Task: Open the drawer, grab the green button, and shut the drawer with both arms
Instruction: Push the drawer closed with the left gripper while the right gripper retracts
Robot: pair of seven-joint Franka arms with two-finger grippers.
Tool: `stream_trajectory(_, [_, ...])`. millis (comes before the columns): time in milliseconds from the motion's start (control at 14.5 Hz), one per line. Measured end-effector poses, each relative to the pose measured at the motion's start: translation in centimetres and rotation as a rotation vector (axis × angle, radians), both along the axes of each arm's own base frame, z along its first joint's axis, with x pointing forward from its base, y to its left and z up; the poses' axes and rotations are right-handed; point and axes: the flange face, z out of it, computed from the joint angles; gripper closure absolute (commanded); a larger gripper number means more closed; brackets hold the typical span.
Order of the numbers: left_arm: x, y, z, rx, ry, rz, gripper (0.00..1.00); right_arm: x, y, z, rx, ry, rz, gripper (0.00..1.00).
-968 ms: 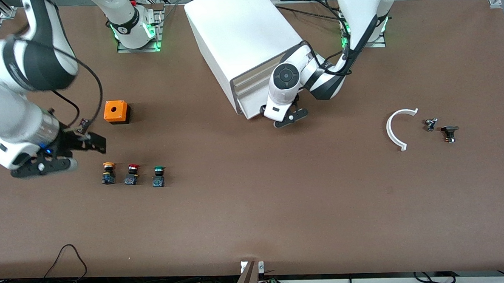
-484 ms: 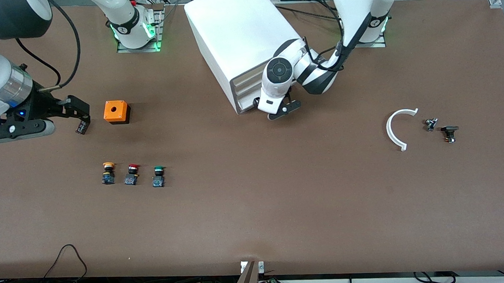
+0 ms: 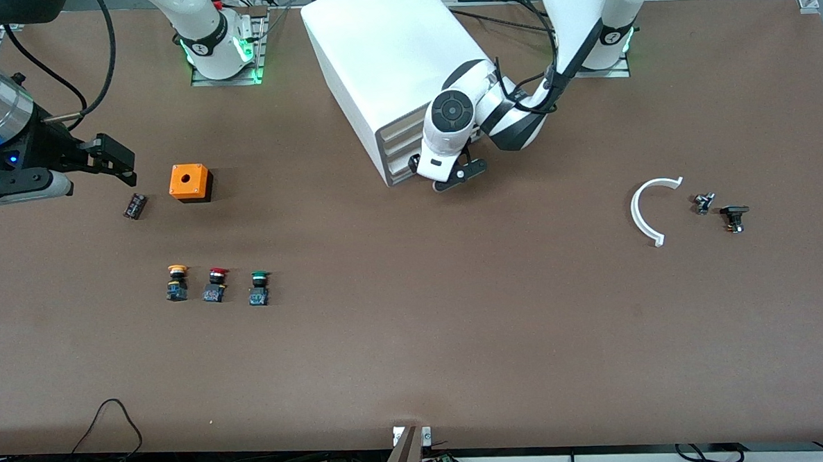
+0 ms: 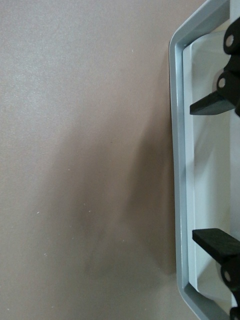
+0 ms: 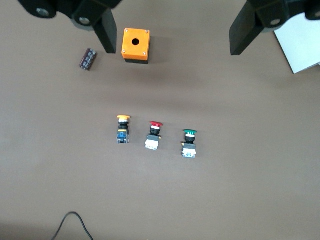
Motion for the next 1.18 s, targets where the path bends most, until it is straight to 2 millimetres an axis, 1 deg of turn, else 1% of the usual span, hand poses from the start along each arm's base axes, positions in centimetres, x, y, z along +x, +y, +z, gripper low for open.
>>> stream_trajectory(207, [-0.3,-0.2,0.1,-0.002,0.001,-0.004,0.00,-0.6,0.0,-1.1,-0.002,0.007,-0.020,0.00])
stream_trajectory(484, [-0.9,-0.9,0.3,-0.007,0.006,-0.011,0.00,-0.7,-0.3,-1.0,0.000,-0.005,-0.029,0.00])
stream_trajectory(622, [-1.0,-0.8,0.3,0.000,0.012,-0.006,0.00,-0.6,-0.3,-1.0,0.001,-0.011,-0.036,0.00])
stream_trajectory(760, [-0.7,-0.6,0.9,0.016,0.025,-0.009,0.00,-0.6,-0.5,-0.9,0.001,-0.014,-0.048,0.00])
stream_trajectory(829, [-0.2,-0.3,1.7,0.027,0.034,-0.008,0.00,-0.5,-0.8,-0.9,0.001,-0.014,-0.056,0.00])
stream_trajectory(968, [1.5,0.7,4.5,0.052,0.054,-0.020,0.00,-0.5,-1.4,-0.9,0.003,-0.014,-0.075,0.00])
stream_trajectory(1037, [2.6,1.4,6.3,0.060,0.062,-0.033,0.00,-0.4,-1.6,-0.9,0.004,-0.015,-0.098,0.00])
stream_trajectory(1175, [5.3,3.5,10.3,0.060,0.069,-0.065,0.00,-0.4,-1.7,-0.9,0.006,-0.015,-0.127,0.00])
